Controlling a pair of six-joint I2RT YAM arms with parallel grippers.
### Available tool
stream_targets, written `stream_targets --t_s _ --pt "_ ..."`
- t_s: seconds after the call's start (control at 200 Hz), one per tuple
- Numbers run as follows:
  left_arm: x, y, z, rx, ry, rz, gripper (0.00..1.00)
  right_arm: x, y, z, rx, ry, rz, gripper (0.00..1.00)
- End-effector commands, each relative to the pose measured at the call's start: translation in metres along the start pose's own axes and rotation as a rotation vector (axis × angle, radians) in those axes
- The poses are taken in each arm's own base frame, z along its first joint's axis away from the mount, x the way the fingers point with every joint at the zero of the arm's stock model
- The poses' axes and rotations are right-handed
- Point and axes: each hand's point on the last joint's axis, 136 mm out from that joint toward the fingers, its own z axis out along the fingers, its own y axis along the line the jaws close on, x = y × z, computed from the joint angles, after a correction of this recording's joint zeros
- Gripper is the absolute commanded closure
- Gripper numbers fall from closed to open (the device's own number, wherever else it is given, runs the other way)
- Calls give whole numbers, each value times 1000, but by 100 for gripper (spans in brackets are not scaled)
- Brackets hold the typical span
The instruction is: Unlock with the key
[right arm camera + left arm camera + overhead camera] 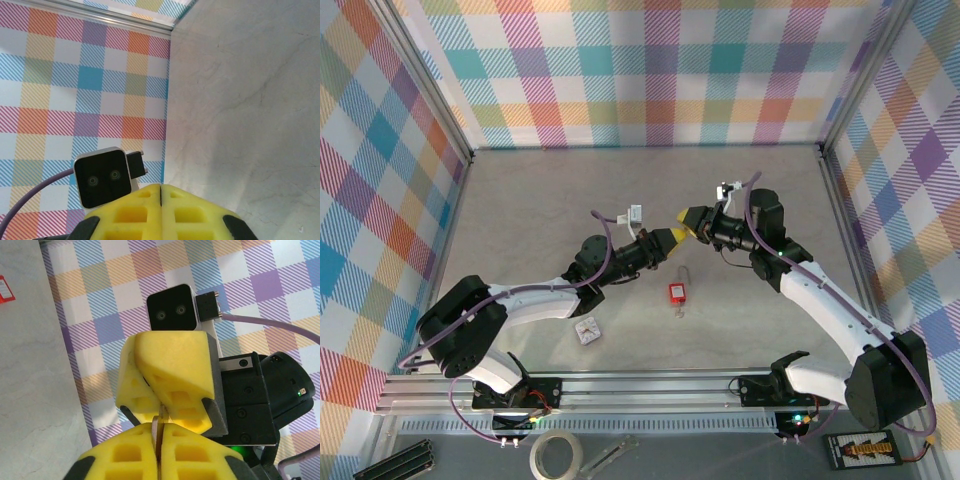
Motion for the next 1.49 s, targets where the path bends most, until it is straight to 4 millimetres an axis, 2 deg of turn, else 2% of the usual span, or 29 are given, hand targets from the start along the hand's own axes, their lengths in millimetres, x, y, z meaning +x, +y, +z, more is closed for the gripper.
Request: stream_targets --t_s 0.0,0.18,0.28,0.365,0.41,0.45,0.585,0.745,0.915,1.005,1.08,1.155,1.35,1.49 --pt "-3 -5 0 25 -3 18 100 -1 6 -2 -27 -8 -18 100" --pt "-10 -1 -5 14 -19 26 100 1 3 -3 -11 -4 -22 99" --pt "-12 1 -8 -10 -13 58 100 -1 1 -9 29 -23 -57 74" --pt "-13 6 -15 -66 -1 123 100 -10 -4 -22 140 -45 -114 36" --pt "-13 7 -20 -103 7 178 100 -16 -13 -33 248 -48 -143 24" --pt "-13 9 -25 -145 18 231 100 -23 -24 -45 353 -41 -160 17" --pt "-11 8 -38 -248 60 370 100 -50 -65 -83 655 8 -237 9" --pt "-12 1 -47 -282 80 456 100 -86 -127 -106 969 105 -386 7" --pt "-12 -4 -48 -273 80 481 100 -113 -204 -105 1203 334 -462 11" --pt "-12 -8 -47 -255 88 487 100 -129 -229 -98 1244 389 -481 12" --pt "-13 -11 -46 -246 89 487 100 -141 -245 -89 1238 417 -499 12" --pt "-14 -11 -46 -245 92 486 100 -156 -262 -90 1297 443 -499 13" --pt "-19 -4 -48 -252 88 463 100 -188 -284 -85 1322 459 -540 14" --pt "-25 0 -50 -267 78 454 100 -194 -304 -77 1278 502 -514 14"
